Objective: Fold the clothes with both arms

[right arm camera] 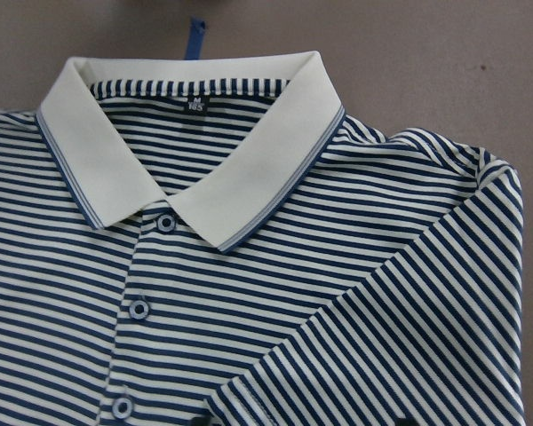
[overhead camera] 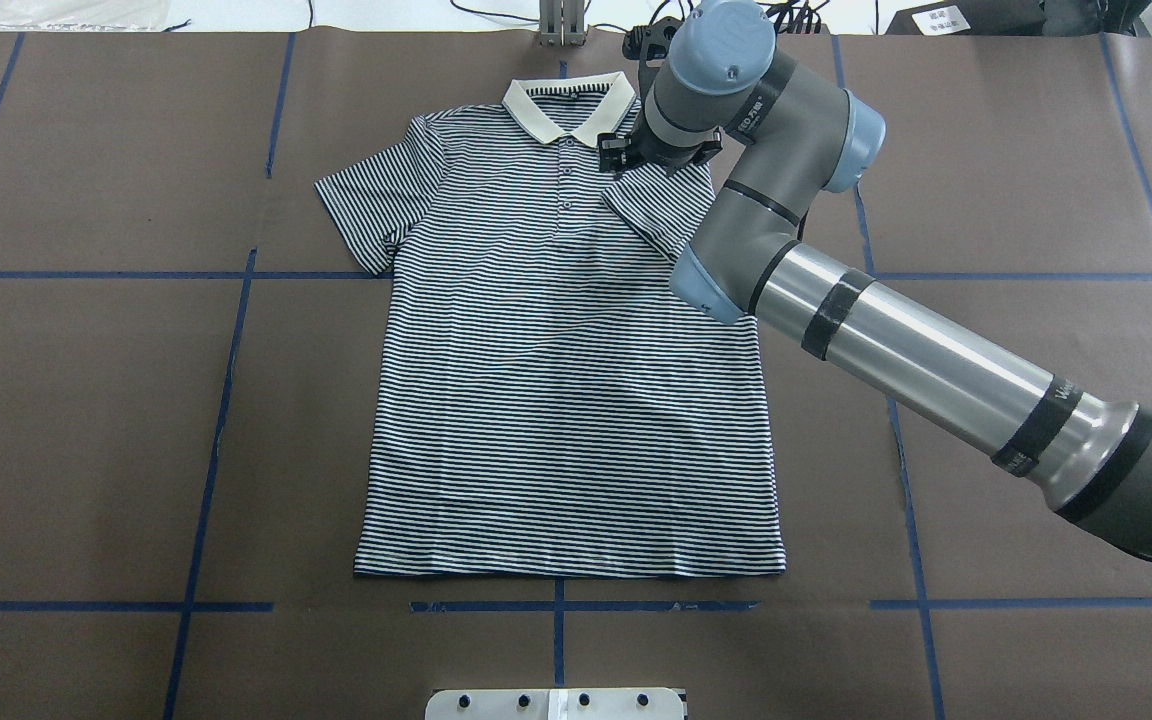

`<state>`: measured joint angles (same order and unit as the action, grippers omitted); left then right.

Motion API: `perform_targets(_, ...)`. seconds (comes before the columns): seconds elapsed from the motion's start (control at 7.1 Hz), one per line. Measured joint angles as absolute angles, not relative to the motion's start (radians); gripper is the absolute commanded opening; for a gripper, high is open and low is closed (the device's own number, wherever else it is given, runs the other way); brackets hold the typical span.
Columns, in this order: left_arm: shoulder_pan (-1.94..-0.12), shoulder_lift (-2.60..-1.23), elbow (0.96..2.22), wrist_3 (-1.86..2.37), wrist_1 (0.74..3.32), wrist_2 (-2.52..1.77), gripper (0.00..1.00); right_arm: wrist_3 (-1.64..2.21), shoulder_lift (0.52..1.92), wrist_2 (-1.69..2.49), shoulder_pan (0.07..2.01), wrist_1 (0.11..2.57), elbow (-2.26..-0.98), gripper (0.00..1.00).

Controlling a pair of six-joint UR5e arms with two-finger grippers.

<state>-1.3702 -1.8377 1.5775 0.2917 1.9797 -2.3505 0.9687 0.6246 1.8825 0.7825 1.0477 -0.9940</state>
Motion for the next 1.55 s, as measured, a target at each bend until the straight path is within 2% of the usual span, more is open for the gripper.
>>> perform_targets(0.42,-1.222,-1.958,1.548,0.597,1.987,-2.216,1.00,1.010,0.605,1.980,0.826,1.087,-1.003,1.00)
perform_targets(0.7,-1.067,-2.000,1.529,0.892,2.082,-2.044,1.00,1.000,0.659,2.076,0.859,1.305,-1.173,1.00)
perform_targets(1.13,-0.915,-2.089,1.331,1.114,2.250,-1.786,0.97,0.869,0.839,2.207,0.905,1.502,-1.457,1.00)
perform_targets(1.41,-0.846,-2.149,1.196,1.154,2.334,-1.691,0.96,0.848,0.890,2.215,0.905,1.519,-1.523,1.00)
perform_targets(1.55,-0.826,-2.169,1.168,1.157,2.342,-1.677,0.96,0.851,0.893,2.211,0.900,1.519,-1.526,1.00)
